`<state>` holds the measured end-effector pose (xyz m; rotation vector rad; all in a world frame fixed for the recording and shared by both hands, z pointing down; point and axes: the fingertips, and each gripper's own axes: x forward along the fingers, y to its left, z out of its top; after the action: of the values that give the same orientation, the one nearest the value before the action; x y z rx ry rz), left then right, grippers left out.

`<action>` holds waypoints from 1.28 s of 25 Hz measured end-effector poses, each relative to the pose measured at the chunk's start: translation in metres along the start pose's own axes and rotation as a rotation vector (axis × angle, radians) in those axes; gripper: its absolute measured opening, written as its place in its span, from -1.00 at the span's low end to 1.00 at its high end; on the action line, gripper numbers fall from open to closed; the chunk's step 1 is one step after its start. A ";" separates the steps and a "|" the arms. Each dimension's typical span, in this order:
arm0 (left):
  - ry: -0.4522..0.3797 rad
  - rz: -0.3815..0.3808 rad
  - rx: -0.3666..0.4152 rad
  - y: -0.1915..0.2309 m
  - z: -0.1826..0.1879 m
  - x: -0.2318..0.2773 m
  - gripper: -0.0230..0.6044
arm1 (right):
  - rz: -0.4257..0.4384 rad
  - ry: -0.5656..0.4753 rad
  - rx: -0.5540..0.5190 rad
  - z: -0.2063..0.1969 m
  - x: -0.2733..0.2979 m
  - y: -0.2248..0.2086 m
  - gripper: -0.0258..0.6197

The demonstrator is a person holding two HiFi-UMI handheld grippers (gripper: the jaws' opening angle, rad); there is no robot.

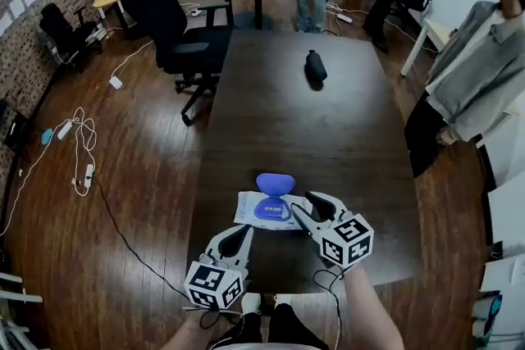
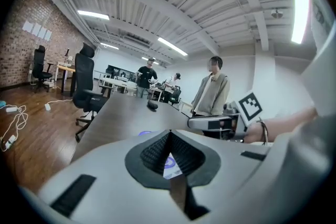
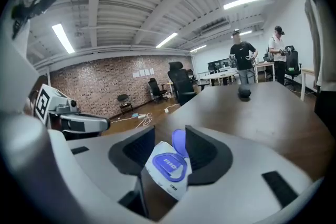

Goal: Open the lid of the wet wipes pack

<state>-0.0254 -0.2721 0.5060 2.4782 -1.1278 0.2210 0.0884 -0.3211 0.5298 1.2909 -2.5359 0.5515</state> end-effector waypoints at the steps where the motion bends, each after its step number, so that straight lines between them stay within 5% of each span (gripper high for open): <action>1: -0.017 -0.008 0.010 -0.004 0.011 -0.007 -0.93 | -0.010 -0.026 0.001 0.009 -0.013 0.011 -0.34; 6: -0.095 -0.055 0.059 -0.031 0.046 -0.037 -0.93 | -0.058 -0.165 -0.009 0.040 -0.082 0.059 -0.59; 15: -0.153 -0.127 0.094 -0.061 0.063 -0.093 -0.93 | -0.149 -0.248 0.033 0.028 -0.165 0.119 -0.90; 32: -0.152 -0.256 0.084 -0.096 0.039 -0.137 -0.93 | -0.211 -0.221 -0.041 0.002 -0.216 0.196 -0.90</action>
<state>-0.0449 -0.1384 0.4009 2.7209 -0.8599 0.0055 0.0537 -0.0608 0.4028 1.6607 -2.5195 0.3262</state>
